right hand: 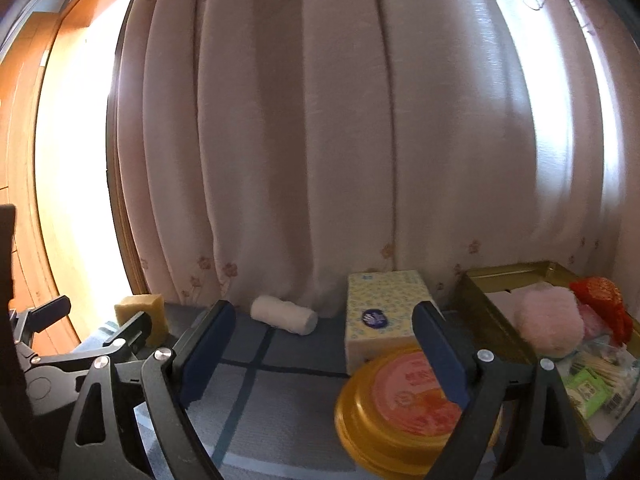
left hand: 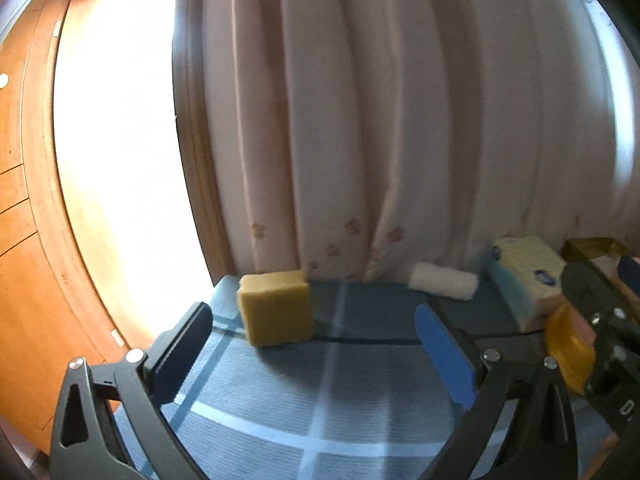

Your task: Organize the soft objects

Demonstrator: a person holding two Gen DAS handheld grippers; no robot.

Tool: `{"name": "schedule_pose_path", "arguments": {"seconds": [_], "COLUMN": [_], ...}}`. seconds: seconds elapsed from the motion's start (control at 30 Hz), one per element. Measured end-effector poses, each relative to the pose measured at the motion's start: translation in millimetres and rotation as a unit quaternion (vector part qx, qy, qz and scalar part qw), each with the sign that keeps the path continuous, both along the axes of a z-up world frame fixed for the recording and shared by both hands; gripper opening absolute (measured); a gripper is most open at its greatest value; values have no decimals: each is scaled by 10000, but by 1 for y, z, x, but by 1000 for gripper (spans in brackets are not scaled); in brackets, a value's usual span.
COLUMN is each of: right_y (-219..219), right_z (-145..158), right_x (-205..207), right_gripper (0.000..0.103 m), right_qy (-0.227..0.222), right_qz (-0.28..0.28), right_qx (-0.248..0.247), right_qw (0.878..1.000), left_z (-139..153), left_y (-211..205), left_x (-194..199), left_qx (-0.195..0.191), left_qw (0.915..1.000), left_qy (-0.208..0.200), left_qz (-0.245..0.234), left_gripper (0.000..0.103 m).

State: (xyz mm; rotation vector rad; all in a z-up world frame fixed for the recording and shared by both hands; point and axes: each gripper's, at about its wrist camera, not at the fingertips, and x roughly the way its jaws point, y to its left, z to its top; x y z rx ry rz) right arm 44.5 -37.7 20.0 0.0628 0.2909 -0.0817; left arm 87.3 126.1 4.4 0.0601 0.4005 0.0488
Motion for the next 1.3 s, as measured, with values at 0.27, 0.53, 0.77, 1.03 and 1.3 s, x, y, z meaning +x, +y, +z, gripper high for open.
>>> {"name": "schedule_pose_path", "arguments": {"seconds": [0.27,0.53,0.77,1.03,1.3], "right_y": [16,26,30,35,35], "right_z": [-2,-5,-9,-16,-26], "right_x": [23,49,78,110,139], "right_gripper": [92,92,92,92,92], "right_qy": [140,280,554,972,1523], "right_qz": [50,102,201,300,624], "right_qx": [-122,-101,-6,30,205], "right_qw": [9998,9995,9983,9948,9862], "left_z": [-5,-10,-15,-23,-45], "left_y": [7,12,32,35,58], "left_x": [14,37,69,116,145], "left_qx": [-5,63,-289,-379,-1022], "left_qw": [9997,9983,9951,9877,9694], "left_qy": [242,558,828,1282,2102], "left_qz": [65,158,454,807,748], "left_gripper": [103,103,103,102,70]}}
